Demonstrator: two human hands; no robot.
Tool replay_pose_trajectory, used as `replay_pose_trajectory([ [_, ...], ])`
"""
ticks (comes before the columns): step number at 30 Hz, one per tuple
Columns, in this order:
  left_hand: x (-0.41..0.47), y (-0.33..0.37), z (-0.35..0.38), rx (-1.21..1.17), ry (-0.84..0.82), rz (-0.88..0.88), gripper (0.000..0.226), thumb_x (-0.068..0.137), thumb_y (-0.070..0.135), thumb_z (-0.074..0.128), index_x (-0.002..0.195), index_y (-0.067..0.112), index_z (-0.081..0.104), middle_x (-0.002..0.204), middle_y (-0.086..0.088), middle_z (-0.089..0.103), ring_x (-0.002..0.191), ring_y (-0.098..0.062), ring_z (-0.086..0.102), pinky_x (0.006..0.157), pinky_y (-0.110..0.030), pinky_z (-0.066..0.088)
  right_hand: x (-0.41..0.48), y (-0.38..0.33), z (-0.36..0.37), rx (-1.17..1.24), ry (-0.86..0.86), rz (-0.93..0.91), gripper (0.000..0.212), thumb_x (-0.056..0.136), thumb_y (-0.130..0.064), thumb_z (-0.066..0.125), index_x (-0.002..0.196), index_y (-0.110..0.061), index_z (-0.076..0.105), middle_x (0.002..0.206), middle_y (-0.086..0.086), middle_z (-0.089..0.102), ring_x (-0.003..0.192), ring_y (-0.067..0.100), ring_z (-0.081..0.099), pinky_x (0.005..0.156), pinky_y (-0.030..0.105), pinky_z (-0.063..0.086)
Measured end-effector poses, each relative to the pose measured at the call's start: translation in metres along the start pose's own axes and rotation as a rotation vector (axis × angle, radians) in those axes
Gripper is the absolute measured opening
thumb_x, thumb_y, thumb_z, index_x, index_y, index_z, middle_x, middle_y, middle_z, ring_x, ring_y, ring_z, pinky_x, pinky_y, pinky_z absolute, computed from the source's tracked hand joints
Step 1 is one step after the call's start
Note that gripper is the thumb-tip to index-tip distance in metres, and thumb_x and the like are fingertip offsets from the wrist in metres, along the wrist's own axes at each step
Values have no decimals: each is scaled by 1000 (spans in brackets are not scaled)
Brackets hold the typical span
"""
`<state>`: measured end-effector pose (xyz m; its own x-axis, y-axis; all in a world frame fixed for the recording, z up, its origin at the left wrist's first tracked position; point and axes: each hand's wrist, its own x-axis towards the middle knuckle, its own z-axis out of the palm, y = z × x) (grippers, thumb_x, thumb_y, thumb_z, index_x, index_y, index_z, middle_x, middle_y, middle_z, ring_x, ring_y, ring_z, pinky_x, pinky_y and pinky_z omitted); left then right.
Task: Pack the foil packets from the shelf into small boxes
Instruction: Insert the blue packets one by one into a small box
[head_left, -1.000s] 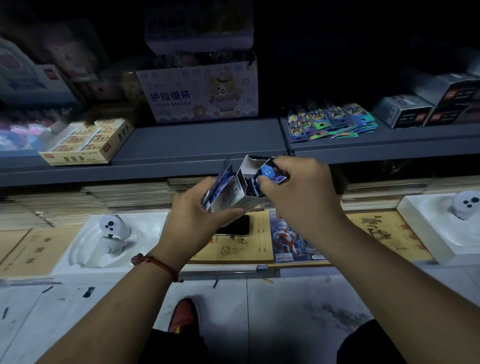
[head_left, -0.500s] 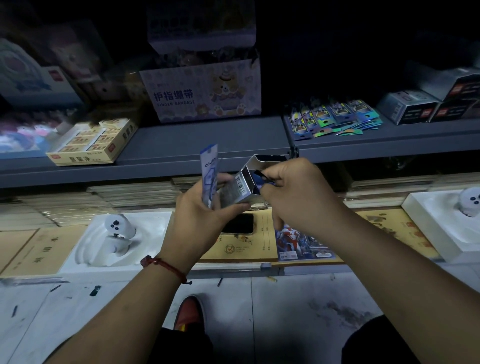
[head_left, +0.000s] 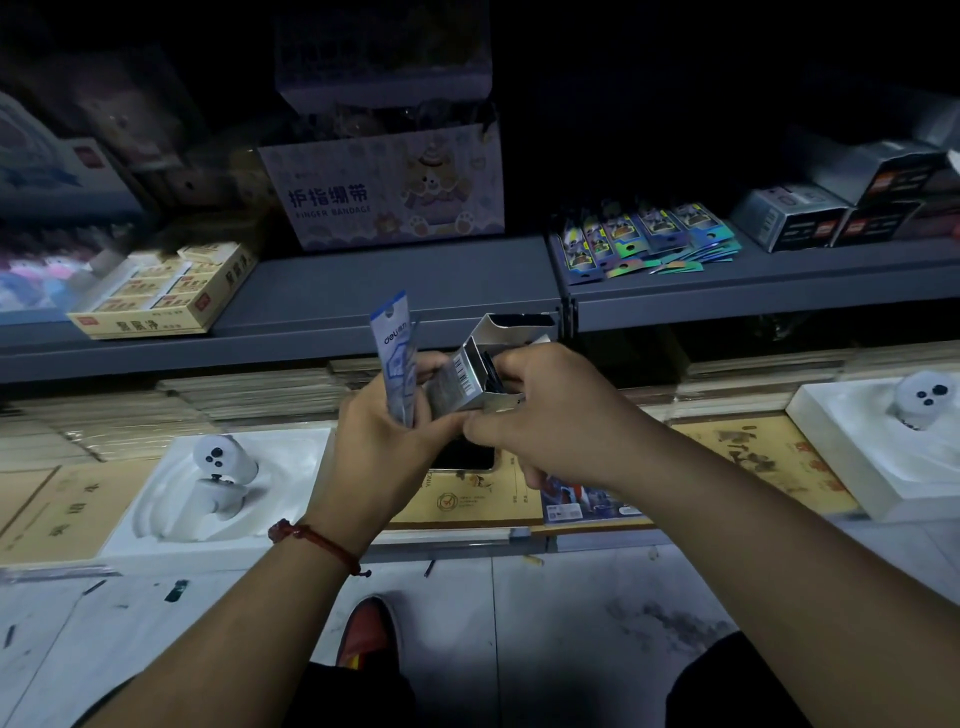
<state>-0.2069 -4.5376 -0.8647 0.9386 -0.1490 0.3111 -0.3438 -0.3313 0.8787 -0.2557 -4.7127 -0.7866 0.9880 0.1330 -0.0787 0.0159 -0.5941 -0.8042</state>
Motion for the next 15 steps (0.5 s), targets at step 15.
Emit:
replay_pose_trajectory([
  [15,-2,11,-4,165,-44,89,40,81,21,84,101,45,59,74,33,64,69,10,62,62,-2,42,2,7,3,22,-48,20,36,101,-34,59,126,-12,47,68,4,62,36,8,53,39,21,42],
])
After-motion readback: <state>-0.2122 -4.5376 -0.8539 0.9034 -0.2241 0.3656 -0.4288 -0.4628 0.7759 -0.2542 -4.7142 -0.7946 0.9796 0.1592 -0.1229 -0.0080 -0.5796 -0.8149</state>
